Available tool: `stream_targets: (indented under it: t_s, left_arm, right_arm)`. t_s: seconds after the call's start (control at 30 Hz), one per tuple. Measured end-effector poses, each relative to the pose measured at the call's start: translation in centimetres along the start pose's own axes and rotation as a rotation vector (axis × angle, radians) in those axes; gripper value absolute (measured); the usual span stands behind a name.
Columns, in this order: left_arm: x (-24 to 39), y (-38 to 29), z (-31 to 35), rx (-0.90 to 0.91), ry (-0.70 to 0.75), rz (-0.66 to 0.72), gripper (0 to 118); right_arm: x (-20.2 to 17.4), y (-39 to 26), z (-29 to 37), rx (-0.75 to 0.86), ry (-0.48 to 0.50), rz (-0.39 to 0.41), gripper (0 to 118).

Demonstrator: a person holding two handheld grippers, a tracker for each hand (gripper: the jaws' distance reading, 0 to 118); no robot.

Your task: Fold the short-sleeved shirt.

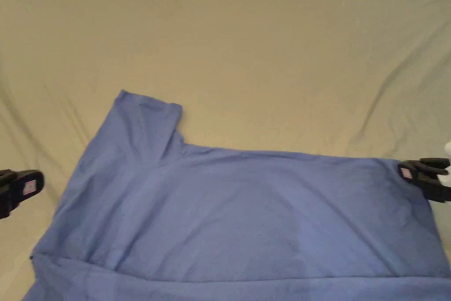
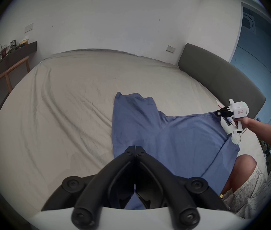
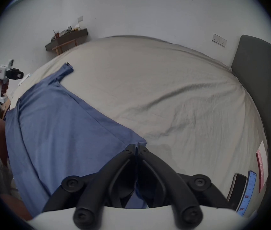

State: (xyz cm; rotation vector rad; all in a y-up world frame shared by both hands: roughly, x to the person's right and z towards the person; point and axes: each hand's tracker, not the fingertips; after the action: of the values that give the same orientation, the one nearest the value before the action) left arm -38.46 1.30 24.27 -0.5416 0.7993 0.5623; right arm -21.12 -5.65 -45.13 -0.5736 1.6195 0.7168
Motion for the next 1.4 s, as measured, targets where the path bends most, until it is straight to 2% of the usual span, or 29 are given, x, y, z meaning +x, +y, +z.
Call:
stream_targets:
  t_s: [0.13,0.2,0.27,0.33,0.43,0.47,0.53,0.67,0.73,0.8,0.87,1.0,1.13,1.2,1.27,1.33,1.4]
  left_arm:
    - [-2.4,1.3,-3.6,-0.057,0.009,-0.021,0]
    - [-3.6,2.0,-5.4,-0.072,0.010,-0.022,0]
    - [-5.1,2.6,-7.2,-0.076,0.028,-0.018,0]
    - [-6.5,3.2,-8.7,-0.106,-0.026,0.044,0]
    - [-7.3,3.8,-10.6,-0.112,-0.020,0.012,4]
    - [-7.8,4.0,-11.3,-0.129,-0.039,0.027,6]
    - [-7.8,4.1,-12.2,-0.136,-0.045,0.026,28]
    - [-7.4,4.6,-13.4,-0.145,-0.088,0.005,39]
    - [-7.4,4.7,-14.2,-0.164,-0.102,-0.002,39]
    - [-6.9,4.5,-15.4,-0.223,-0.041,-0.060,39]
    - [-7.1,4.4,-15.6,-0.219,-0.103,-0.021,39]
    - [-6.4,4.1,-16.6,-0.265,-0.080,-0.062,39]
    - [-6.1,4.6,-16.2,-0.278,-0.143,-0.030,39]
    - [-5.2,4.5,-16.1,-0.304,-0.158,-0.087,32]
    - [-4.7,4.4,-16.1,-0.328,-0.212,-0.089,16]
    - [-4.0,4.4,-16.2,-0.317,-0.190,-0.128,1]
    - [-4.2,4.6,-16.2,-0.311,-0.203,-0.096,1]
  right_arm:
    - [-1.2,0.1,1.0,0.006,0.003,-0.045,1]
    - [-2.2,-0.1,1.2,0.018,-0.022,-0.011,1]
    - [-2.5,0.1,1.2,0.001,-0.010,-0.030,1]
    - [-2.7,0.1,1.1,-0.006,-0.025,-0.032,1]
    - [-2.8,0.2,1.0,-0.003,-0.025,-0.058,1]
    - [-2.6,0.4,0.9,-0.004,-0.029,-0.060,1]
    - [-2.6,0.7,0.8,-0.003,-0.033,-0.067,1]
    - [-2.6,1.3,0.7,-0.004,-0.034,-0.071,1]
    - [-2.5,1.6,0.6,-0.006,-0.041,-0.064,1]
    - [-2.5,1.8,0.6,-0.004,-0.044,-0.062,1]
    - [-2.4,1.9,0.6,-0.006,-0.044,-0.061,1]
    - [-2.3,1.9,0.6,-0.006,-0.039,-0.056,1]
    - [-2.2,1.8,0.5,-0.009,-0.042,-0.058,1]
    - [-2.1,1.8,0.5,-0.008,-0.041,-0.064,1]
    - [-2.0,1.7,0.4,-0.007,-0.045,-0.065,1]
    - [-2.0,1.7,0.4,-0.006,-0.046,-0.067,1]
    - [-1.9,1.7,0.4,-0.006,-0.046,-0.068,1]
